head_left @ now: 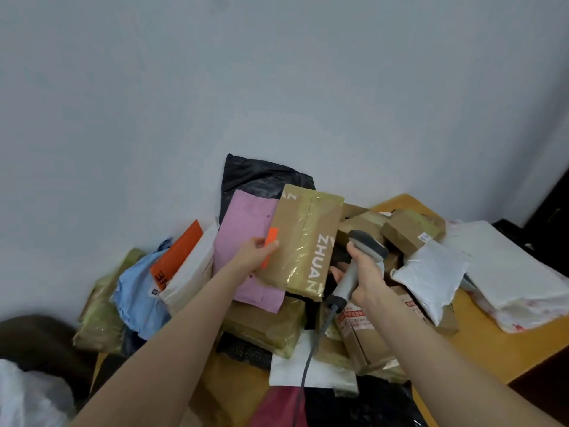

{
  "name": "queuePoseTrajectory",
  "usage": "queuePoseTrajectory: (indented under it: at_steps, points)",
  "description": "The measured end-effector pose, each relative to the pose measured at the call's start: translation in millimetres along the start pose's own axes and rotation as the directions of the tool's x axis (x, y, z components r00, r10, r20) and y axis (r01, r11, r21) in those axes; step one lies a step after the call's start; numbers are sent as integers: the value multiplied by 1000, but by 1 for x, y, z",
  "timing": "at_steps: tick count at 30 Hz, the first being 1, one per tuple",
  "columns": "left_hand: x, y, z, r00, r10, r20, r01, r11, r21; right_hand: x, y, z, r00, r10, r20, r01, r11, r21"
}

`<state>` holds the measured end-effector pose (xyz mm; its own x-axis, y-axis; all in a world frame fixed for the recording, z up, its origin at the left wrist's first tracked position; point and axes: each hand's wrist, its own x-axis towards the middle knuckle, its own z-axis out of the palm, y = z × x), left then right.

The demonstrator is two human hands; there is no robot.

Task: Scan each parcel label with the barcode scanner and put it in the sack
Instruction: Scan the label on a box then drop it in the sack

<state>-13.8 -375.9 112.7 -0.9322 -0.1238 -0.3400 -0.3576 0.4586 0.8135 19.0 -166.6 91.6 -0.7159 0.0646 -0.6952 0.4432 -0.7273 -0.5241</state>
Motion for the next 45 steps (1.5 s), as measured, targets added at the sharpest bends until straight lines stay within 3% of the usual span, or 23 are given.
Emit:
queuePoseTrajectory:
  at_steps: [6, 10, 16, 20, 24, 30, 36, 40, 45]
  points:
    - [35, 2, 7, 992, -5, 129, 8, 1000, -26, 27, 5, 0, 1000, -3, -10, 3, 1000, 11]
    - [30, -10, -1, 995, 18, 96, -5, 992, -130, 28, 10, 0, 1000, 26, 16, -27, 998, 48]
    - [-10, -2, -36, 992, 109, -68, -123, 957, -263, -8, 13, 15, 986, 25, 165, -34, 998, 51]
    - [-53, 0, -52, 982, 111, -154, -174, 853, -491, -35, 24, 21, 971, 59, 232, -49, 998, -50]
    - [-93, -14, -69, 973, 109, -204, -202, 831, -518, -55, 41, 15, 939, 120, 323, -61, 980, -188]
    - [-152, -55, -112, 999, -28, -22, 15, 892, -451, -91, 73, 1, 907, 179, 382, -23, 926, -378]
    - [-190, -80, -130, 973, -198, 115, 229, 809, -541, -101, 107, -6, 891, 171, 420, 29, 903, -428]
    - [-201, -101, -144, 970, -136, 202, 222, 835, -503, -107, 123, -4, 864, 157, 478, 53, 916, -397]
    - [-209, -120, -146, 983, -80, 165, 147, 883, -447, -114, 143, 6, 873, 107, 476, 133, 886, -443]
